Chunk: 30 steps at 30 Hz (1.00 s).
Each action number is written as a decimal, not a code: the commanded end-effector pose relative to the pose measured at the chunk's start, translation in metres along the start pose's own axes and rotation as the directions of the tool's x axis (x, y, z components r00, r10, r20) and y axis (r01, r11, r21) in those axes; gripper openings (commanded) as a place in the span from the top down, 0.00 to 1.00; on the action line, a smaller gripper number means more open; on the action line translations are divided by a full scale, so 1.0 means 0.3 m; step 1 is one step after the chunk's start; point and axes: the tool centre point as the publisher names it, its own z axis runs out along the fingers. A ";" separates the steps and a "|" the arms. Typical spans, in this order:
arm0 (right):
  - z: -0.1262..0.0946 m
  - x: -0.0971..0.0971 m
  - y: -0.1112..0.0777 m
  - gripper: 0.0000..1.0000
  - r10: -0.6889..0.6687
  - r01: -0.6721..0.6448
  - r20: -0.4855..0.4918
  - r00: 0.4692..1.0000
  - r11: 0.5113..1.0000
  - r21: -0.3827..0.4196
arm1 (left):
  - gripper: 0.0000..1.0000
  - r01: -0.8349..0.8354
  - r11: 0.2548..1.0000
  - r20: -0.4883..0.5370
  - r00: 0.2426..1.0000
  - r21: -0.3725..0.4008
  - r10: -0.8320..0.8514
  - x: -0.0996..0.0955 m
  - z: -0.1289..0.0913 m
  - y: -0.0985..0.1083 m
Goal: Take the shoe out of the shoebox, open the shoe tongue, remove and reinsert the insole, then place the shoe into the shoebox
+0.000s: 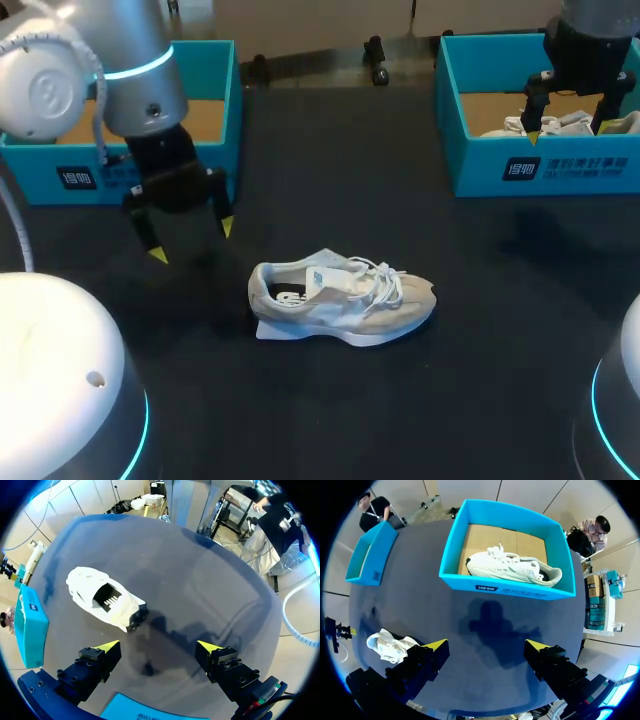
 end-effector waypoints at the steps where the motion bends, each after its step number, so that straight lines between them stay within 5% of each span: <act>1: 0.002 -0.001 -0.002 0.00 0.000 0.000 -0.002 1.000 1.000 -0.002 | 0.00 -0.001 1.000 0.001 1.000 -0.002 0.001 0.003 0.001 0.000; 6: 0.002 -0.001 -0.002 0.00 0.000 0.000 -0.002 1.000 1.000 -0.002 | 0.00 -0.001 1.000 0.001 1.000 -0.002 0.001 0.003 0.001 0.000; 16: 0.002 -0.001 -0.002 0.00 0.000 0.000 -0.002 1.000 1.000 -0.002 | 0.00 0.185 0.972 -0.038 0.983 0.144 -0.182 0.007 0.011 0.019; 30: 0.002 -0.001 -0.002 0.00 0.000 0.000 -0.002 1.000 1.000 -0.002 | 0.00 0.327 0.870 0.142 0.905 0.369 -0.400 0.031 0.018 0.041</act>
